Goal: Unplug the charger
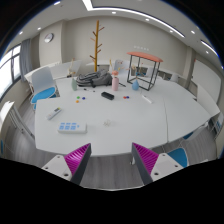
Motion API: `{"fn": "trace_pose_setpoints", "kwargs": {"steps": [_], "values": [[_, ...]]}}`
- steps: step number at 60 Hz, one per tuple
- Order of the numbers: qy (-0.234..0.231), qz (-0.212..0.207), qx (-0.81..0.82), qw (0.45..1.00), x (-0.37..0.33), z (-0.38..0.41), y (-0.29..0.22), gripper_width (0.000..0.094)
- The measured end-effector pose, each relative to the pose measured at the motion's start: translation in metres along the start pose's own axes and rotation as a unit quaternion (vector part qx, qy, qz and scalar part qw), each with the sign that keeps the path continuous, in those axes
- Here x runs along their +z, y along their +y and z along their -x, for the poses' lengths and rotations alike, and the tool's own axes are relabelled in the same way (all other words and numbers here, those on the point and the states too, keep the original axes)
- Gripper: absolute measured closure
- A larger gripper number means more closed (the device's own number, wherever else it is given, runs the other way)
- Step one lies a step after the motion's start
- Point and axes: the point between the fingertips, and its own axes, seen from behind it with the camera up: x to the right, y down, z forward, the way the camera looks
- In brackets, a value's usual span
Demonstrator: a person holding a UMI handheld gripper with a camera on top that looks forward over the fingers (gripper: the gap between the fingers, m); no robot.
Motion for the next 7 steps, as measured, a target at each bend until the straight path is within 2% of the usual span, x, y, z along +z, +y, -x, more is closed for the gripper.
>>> {"fn": "trace_pose_setpoints", "kwargs": {"steps": [7], "values": [[-0.019,-0.003,0.018,1.000,0.0048,0.0094,-0.0068,0.0085]]}}
